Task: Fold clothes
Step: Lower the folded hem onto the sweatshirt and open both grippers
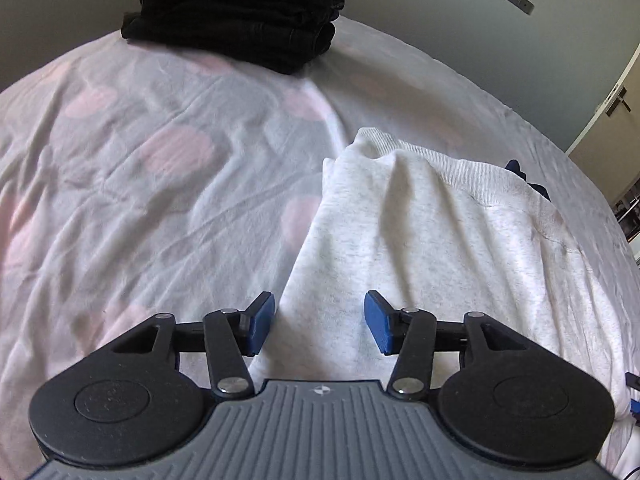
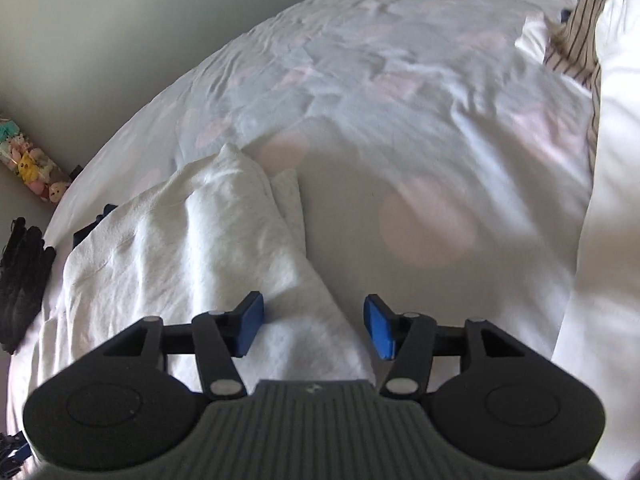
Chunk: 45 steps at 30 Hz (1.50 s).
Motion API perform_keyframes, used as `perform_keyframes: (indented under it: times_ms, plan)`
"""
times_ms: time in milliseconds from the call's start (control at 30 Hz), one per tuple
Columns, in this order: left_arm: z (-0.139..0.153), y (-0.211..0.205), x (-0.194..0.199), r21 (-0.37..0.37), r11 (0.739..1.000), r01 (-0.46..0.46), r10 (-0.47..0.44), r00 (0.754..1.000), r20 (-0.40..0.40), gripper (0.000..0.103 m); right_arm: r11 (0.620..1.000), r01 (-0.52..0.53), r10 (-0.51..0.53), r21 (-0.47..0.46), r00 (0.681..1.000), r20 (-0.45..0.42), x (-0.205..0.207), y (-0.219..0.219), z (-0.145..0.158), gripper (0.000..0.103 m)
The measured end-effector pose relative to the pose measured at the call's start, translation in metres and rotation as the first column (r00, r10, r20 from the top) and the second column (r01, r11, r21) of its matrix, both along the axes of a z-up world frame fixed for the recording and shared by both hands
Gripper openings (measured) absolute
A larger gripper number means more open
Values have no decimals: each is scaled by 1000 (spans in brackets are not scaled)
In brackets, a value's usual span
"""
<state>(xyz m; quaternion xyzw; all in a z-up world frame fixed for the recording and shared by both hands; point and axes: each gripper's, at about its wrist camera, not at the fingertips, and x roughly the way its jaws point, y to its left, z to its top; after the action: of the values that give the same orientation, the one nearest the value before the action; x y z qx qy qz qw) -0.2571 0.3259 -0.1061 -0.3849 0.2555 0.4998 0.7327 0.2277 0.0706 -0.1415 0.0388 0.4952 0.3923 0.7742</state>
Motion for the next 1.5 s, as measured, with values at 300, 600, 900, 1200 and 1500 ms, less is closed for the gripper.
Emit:
perform_keyframes:
  times_ms: [300,600,900,1200,1500]
  plan:
    - [-18,0,2,-40,999,19,-22,996,-83,52,992,-22,27,-125,999,42,-14,3,0,20]
    - [-16,-4,-2,-28,999,29,-32,995,-96,53,976,29,-18,-217,998,53,-14,-2,-1,20]
    - [30,-23,11,228,972,57,-29,991,-127,79,995,99,-103,32,985,142,-20,-34,31,42]
    - [35,-27,41,352,919,180,-177,983,-39,83,987,59,-87,152,980,180,-25,-18,33,54]
    - [24,-21,50,384,900,206,-213,977,-25,83,990,10,-45,143,970,239,-23,7,24,61]
